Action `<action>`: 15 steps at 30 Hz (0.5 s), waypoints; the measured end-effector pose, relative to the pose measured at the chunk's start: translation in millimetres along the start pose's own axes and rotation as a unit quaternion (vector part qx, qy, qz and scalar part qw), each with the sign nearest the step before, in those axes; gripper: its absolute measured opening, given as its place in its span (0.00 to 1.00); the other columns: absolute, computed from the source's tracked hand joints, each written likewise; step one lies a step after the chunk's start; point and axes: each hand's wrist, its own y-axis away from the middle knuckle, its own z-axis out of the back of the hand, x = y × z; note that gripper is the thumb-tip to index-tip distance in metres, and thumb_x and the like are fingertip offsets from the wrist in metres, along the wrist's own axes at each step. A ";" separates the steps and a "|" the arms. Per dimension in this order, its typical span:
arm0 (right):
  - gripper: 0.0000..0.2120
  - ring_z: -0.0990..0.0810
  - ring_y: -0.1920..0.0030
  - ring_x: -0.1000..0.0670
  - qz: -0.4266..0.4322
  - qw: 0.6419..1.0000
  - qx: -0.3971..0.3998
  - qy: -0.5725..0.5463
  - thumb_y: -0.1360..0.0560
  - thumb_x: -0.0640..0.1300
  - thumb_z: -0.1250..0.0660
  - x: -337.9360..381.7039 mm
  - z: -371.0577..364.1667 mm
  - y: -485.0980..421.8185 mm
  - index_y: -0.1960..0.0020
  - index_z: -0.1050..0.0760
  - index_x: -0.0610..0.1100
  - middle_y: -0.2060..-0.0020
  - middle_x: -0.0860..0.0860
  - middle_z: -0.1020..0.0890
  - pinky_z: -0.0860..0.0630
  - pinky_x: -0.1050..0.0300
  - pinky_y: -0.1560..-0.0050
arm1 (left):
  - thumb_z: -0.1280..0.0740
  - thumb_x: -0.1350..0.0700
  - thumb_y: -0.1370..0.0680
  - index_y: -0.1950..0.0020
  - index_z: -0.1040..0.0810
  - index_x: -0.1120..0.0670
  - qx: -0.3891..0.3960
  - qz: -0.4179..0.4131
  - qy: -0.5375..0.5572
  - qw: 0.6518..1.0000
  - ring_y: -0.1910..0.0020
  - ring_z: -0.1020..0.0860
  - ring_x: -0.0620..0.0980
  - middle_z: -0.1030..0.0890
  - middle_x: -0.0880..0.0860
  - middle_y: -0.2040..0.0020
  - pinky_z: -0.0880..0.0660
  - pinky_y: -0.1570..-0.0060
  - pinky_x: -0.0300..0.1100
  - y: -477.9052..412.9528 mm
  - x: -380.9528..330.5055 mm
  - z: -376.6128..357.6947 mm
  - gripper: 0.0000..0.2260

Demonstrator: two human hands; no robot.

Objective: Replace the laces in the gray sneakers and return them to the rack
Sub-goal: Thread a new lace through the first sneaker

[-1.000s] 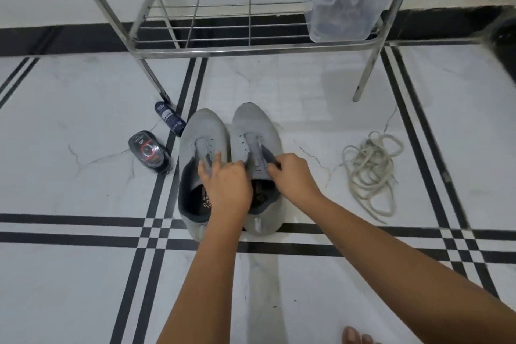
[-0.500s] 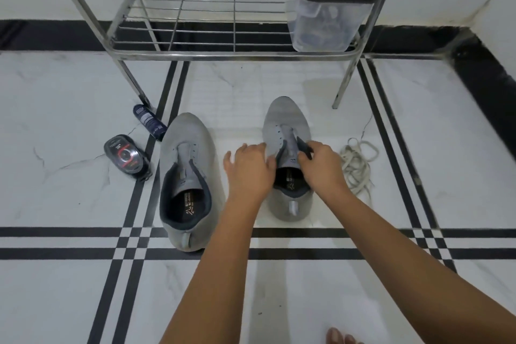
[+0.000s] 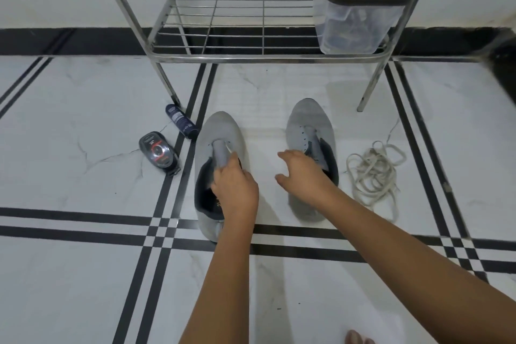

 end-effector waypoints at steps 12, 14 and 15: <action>0.20 0.34 0.31 0.48 0.032 0.996 -0.071 0.042 0.22 0.38 0.41 -44.7 1.9 10.1 0.30 0.34 0.40 0.31 0.45 0.31 0.43 0.61 0.33 | 0.41 0.61 0.22 0.28 0.38 0.59 0.019 -0.053 0.040 0.998 0.34 0.33 0.60 0.31 0.61 0.32 0.35 0.34 0.52 20.0 -29.9 -21.2 0.22; 0.19 0.30 0.34 0.49 0.014 0.987 -0.130 -0.089 0.22 0.38 0.40 -46.8 11.3 16.7 0.31 0.31 0.40 0.33 0.45 0.27 0.41 0.70 0.37 | 0.42 0.58 0.21 0.26 0.40 0.57 0.027 -0.091 0.001 0.996 0.28 0.41 0.57 0.39 0.57 0.26 0.45 0.31 0.48 24.3 -44.5 -23.2 0.23; 0.18 0.27 0.37 0.49 -0.002 0.975 -0.168 -0.145 0.22 0.37 0.40 -49.5 16.5 19.2 0.33 0.29 0.39 0.36 0.45 0.25 0.40 0.73 0.41 | 0.42 0.57 0.21 0.26 0.40 0.56 0.031 -0.106 -0.008 0.994 0.27 0.43 0.55 0.40 0.55 0.25 0.47 0.31 0.48 25.8 -51.9 -23.7 0.23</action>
